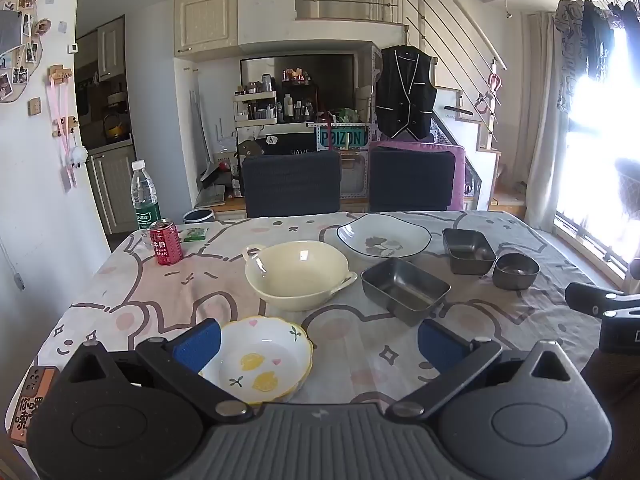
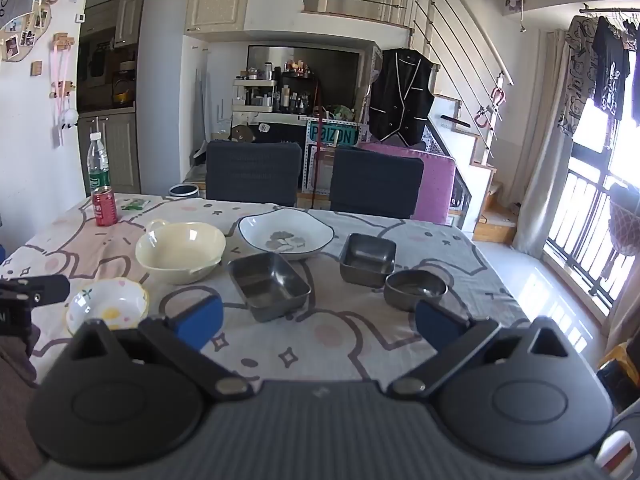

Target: Organize plates and bowls

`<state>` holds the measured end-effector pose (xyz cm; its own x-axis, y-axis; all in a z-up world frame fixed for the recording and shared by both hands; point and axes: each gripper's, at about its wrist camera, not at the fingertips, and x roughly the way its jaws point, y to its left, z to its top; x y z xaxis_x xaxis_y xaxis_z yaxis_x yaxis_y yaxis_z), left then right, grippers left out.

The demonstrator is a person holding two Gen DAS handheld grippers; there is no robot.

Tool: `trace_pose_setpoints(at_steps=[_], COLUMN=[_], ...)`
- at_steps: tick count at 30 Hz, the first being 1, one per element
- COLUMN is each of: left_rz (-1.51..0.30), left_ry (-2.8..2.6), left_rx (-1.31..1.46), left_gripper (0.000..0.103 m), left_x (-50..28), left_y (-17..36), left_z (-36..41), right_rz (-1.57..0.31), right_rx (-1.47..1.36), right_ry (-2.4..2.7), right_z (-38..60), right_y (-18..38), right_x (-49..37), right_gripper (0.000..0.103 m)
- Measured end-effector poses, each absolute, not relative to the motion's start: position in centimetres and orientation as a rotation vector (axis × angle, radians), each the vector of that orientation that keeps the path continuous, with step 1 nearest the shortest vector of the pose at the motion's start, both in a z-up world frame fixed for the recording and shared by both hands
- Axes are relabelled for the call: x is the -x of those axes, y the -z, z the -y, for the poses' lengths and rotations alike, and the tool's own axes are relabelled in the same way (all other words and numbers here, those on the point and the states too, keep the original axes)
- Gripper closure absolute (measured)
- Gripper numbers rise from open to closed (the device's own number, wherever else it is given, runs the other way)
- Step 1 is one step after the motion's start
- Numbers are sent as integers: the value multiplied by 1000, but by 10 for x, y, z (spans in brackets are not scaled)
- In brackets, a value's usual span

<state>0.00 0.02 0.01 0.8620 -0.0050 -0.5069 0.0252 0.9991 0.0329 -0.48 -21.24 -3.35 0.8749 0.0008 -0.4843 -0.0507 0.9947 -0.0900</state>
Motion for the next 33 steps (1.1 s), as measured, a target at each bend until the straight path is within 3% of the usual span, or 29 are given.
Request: trace_pose_setpoints(at_steps=[33], left_rz=[-532], left_ry=[14], left_rx=[-41], left_gripper=[0], left_x=[0], left_y=[0], left_z=[0], right_rz=[-514], right_rx=[107], right_ry=[-27], right_z=[212], right_y=[34], right_x=[3], right_gripper=[0])
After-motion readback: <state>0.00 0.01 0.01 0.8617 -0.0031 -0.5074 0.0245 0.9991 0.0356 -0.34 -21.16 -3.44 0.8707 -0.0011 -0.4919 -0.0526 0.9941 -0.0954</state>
